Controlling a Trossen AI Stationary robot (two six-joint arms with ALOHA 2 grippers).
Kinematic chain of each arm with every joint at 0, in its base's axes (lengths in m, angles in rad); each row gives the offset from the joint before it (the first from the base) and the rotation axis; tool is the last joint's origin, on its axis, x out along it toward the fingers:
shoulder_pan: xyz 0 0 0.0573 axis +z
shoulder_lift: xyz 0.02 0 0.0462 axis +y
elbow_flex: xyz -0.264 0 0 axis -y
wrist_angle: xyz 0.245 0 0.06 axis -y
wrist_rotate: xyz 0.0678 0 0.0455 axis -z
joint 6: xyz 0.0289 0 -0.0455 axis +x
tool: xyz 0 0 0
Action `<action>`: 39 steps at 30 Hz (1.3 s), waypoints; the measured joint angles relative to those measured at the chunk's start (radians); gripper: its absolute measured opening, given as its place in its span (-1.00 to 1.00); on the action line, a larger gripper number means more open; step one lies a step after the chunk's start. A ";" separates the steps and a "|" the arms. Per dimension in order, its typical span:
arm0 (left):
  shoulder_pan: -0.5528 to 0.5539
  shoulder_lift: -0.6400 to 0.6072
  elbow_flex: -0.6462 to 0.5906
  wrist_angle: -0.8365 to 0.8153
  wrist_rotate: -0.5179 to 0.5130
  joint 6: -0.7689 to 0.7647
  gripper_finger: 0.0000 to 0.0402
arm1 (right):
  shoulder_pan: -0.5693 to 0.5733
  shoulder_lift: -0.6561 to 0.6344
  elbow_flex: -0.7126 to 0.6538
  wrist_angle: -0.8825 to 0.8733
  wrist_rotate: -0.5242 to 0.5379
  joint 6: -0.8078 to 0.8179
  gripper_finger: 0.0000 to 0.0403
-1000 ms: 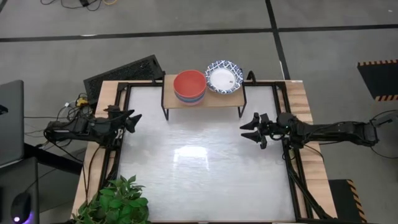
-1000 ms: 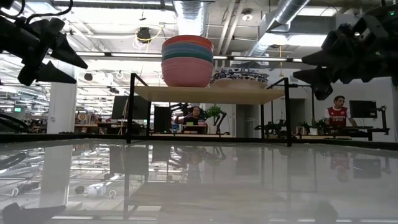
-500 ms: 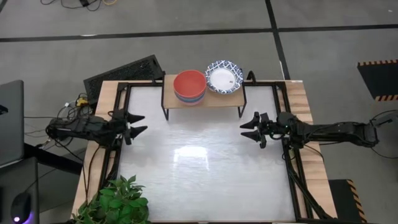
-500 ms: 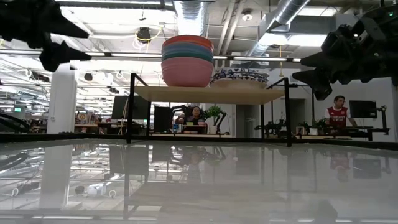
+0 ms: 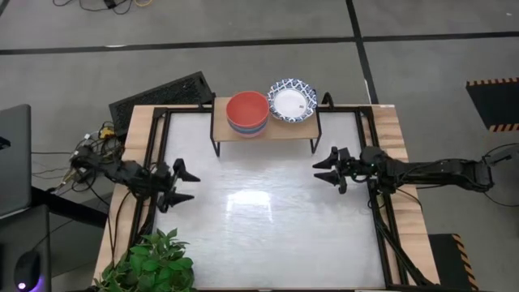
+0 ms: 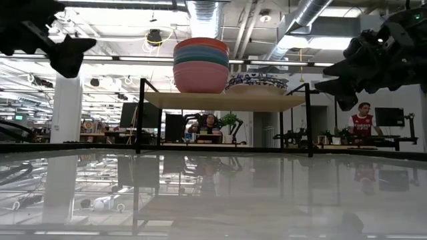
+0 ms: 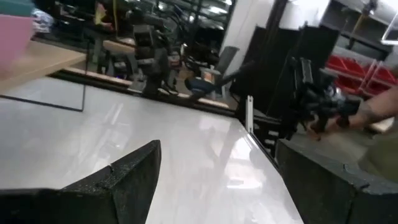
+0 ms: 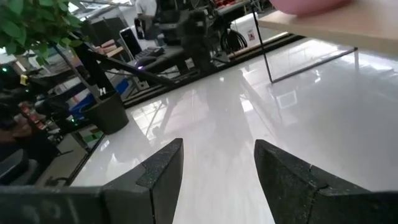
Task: Place and stack bowls onto a shelf
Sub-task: Return to Home Position
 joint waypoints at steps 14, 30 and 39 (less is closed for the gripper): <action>-0.099 0.000 0.054 0.032 -0.048 0.021 0.50 | -0.235 -0.163 0.020 0.239 -0.367 0.222 0.11; -0.148 0.000 0.124 -0.014 -0.027 0.038 0.50 | -0.467 -0.576 0.257 -0.294 -0.292 0.425 0.11; -0.148 0.000 0.181 -0.082 -0.042 0.072 0.50 | -0.209 -0.506 0.148 -0.210 -0.041 0.336 0.11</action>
